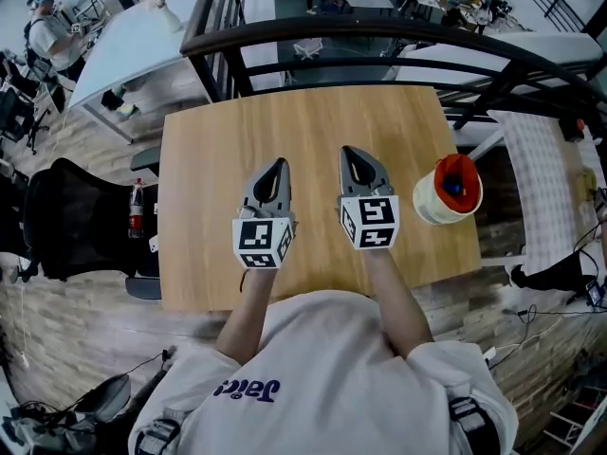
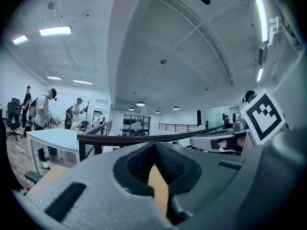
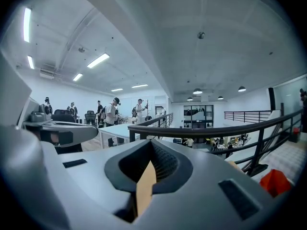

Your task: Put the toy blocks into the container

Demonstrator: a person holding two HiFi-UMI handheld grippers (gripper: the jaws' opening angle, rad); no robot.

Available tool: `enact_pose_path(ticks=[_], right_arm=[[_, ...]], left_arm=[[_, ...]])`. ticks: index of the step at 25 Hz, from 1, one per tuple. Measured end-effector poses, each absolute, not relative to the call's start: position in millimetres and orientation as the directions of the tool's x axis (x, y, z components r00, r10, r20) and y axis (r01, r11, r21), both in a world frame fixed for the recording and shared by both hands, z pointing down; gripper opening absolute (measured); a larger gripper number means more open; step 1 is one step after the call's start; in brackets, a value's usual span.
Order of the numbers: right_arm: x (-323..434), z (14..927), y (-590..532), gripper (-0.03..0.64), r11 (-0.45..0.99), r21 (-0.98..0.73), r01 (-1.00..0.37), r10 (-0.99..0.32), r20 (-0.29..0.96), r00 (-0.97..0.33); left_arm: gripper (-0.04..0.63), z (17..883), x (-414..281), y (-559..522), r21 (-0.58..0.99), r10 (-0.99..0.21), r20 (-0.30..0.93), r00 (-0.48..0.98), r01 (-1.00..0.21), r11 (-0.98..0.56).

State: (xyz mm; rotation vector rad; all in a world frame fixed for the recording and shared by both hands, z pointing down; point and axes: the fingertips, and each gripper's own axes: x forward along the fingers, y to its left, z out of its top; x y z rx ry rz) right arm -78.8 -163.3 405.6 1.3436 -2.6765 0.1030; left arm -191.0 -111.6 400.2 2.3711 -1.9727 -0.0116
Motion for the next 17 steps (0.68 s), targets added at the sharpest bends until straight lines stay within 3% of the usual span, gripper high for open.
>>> enact_pose_path(ticks=[7,17], right_arm=[[-91,420,-145,0.015,0.6,-0.084,-0.796,-0.775,0.187,-0.604],[-101,430,-133,0.015,0.597,-0.058,-0.8,-0.772,0.231,-0.593]], left_arm=[[0.006,401,-200,-107,0.049,-0.98,-0.004,0.197,-0.979,-0.197],[0.006,409,-198,-102,0.08,-0.971,0.011,0.238,-0.968,-0.237]])
